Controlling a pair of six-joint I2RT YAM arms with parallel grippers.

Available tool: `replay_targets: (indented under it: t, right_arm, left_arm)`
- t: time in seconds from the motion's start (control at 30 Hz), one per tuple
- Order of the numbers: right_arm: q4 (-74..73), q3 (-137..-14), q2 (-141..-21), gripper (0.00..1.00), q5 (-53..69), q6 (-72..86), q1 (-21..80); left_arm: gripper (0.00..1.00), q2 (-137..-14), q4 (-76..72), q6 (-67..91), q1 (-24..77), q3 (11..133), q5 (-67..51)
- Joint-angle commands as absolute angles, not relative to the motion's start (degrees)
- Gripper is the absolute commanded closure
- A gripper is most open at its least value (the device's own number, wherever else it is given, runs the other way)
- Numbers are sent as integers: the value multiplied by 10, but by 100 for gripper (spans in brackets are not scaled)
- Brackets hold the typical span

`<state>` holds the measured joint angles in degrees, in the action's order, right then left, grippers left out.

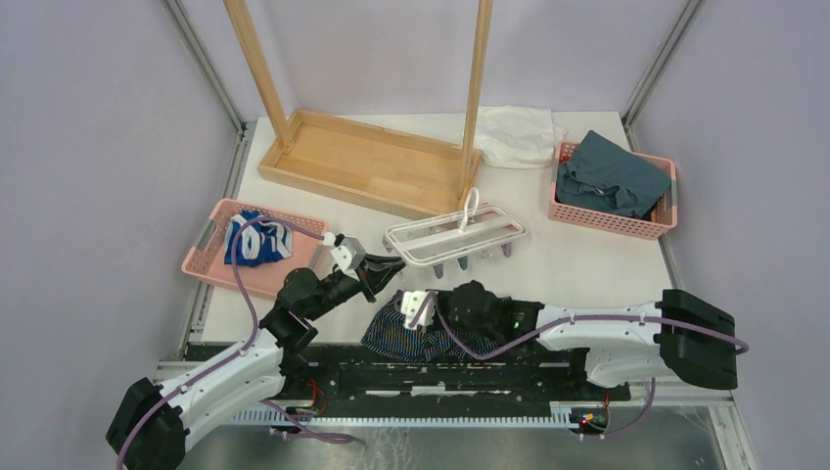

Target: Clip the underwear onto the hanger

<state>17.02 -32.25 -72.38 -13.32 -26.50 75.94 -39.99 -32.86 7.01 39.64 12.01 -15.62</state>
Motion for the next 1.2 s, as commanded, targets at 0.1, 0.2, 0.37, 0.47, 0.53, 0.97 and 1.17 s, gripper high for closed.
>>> replay_targets:
  t: [0.1,0.2,0.37,0.47,0.53,0.97,1.17]
  right_arm:
    - [70,-355,-718,100,126,-97,643]
    - [64,-371,-740,100,199,-78,606]
    - [118,-367,-761,100,280,-38,565]
    - [113,-373,-774,99,268,-41,565]
    - [97,-375,-772,100,225,-60,578]
    - [89,-363,-776,53,-96,-294,765]
    - [240,-282,-750,39,-148,-393,841]
  left_arm:
    - [97,-420,-376,88,398,144,-197]
    - [97,-428,-383,95,398,148,-213]
    - [97,-438,-388,104,398,149,-228]
    - [97,-438,-389,105,398,149,-228]
    - [97,-438,-389,103,398,149,-226]
    - [97,-406,-374,91,399,133,-184]
    - [97,-391,-373,91,398,120,-172]
